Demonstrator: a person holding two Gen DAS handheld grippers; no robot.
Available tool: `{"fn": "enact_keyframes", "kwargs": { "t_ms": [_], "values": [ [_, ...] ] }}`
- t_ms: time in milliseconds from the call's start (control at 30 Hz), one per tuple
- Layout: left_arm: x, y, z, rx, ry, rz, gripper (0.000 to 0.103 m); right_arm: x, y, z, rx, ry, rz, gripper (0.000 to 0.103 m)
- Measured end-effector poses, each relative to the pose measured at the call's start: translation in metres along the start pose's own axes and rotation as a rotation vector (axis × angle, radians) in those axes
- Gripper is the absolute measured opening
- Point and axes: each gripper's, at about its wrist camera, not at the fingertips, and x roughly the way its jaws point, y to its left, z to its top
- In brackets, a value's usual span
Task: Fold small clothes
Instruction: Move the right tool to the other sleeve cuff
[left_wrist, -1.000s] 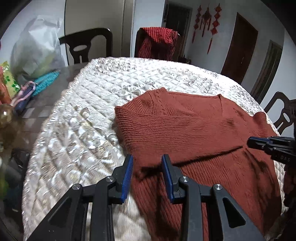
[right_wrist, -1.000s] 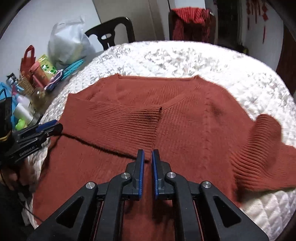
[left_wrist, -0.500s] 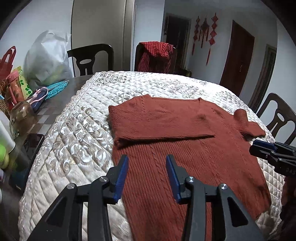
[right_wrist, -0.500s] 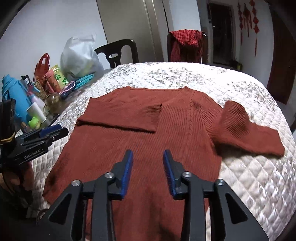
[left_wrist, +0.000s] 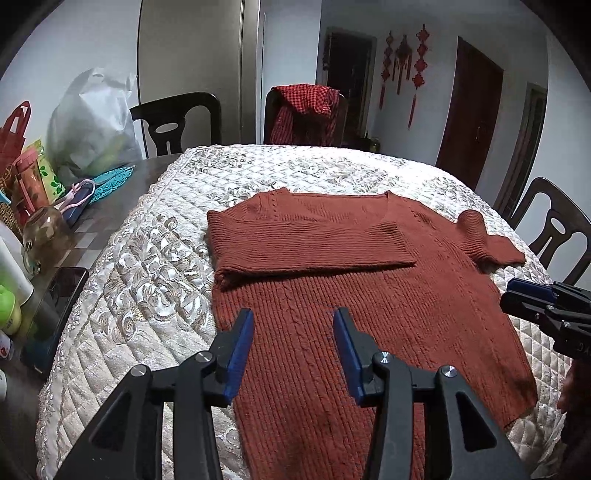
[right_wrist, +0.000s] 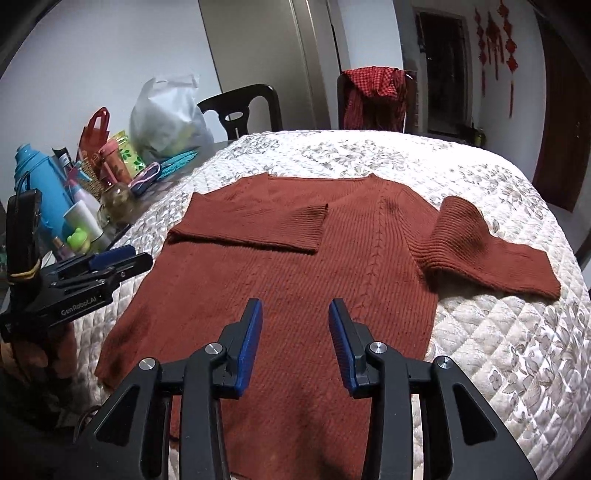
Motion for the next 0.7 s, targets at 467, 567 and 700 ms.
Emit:
{"fn": "enact_keyframes", "kwargs": {
  "t_ms": [467, 567, 700],
  "values": [
    [0.012, 0.001, 0.002, 0.007, 0.020, 0.002, 0.048, 0.004, -0.032, -0.002, 0.100, 0.016, -0.041, 0.038],
    [0.018, 0.002, 0.006, 0.013, 0.030, 0.006, 0.048, 0.003, -0.051, -0.003, 0.144, 0.019, -0.069, 0.038],
    [0.029, 0.002, 0.013, 0.030, 0.038, 0.015, 0.048, 0.002, -0.088, -0.005, 0.239, 0.024, -0.121, 0.038]
  ]
}}
